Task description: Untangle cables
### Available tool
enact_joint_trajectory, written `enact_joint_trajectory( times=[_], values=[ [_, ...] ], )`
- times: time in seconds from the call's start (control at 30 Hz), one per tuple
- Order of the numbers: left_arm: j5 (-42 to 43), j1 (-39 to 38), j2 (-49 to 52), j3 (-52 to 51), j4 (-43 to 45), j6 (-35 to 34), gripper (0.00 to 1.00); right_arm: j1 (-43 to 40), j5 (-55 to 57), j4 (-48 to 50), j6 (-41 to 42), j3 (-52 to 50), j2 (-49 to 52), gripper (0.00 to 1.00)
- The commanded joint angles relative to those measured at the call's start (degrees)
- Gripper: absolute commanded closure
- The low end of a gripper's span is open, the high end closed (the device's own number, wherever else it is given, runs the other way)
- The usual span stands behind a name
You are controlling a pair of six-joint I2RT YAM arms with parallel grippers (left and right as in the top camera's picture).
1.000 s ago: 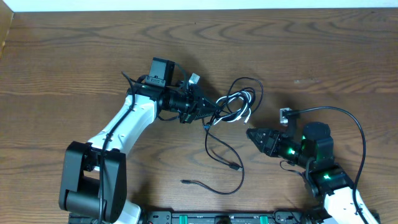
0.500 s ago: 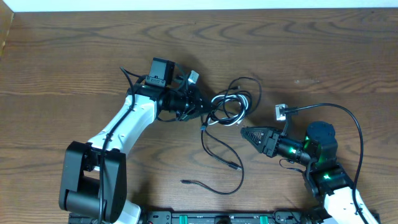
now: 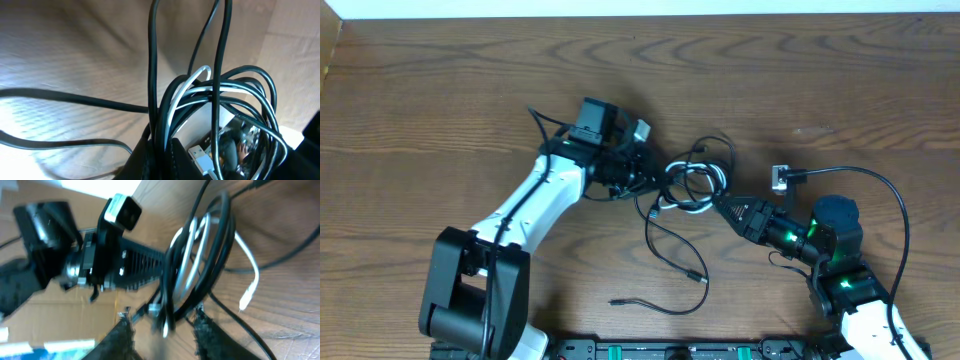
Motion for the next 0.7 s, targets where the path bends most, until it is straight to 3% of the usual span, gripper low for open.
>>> enact_joint_trajectory(
  times=[0.0,0.2,0.37,0.67],
  values=[
    [0.3,-1.5,-0.5,1.2,0.1,1.6,0.92,0.2,4.8,-0.9,1.2,0.1,0.5,0.76],
    [0.3,-2.3,-0.5,1.2,0.3,1.6,0.92,0.2,9.9,-6.1,5.8,0.1,4.1,0.98],
    [2.7,-2.2,-1.3,1.2,3.1,1.6,0.92,0.2,11.4,-10.0,4.6,0.1,8.9,0.98],
    [17.2,-0.6,-3.0,1.2,16.9,1.6,0.92,0.2,14.1,-11.5,-1.1,0.1,16.2,0.98]
  ],
)
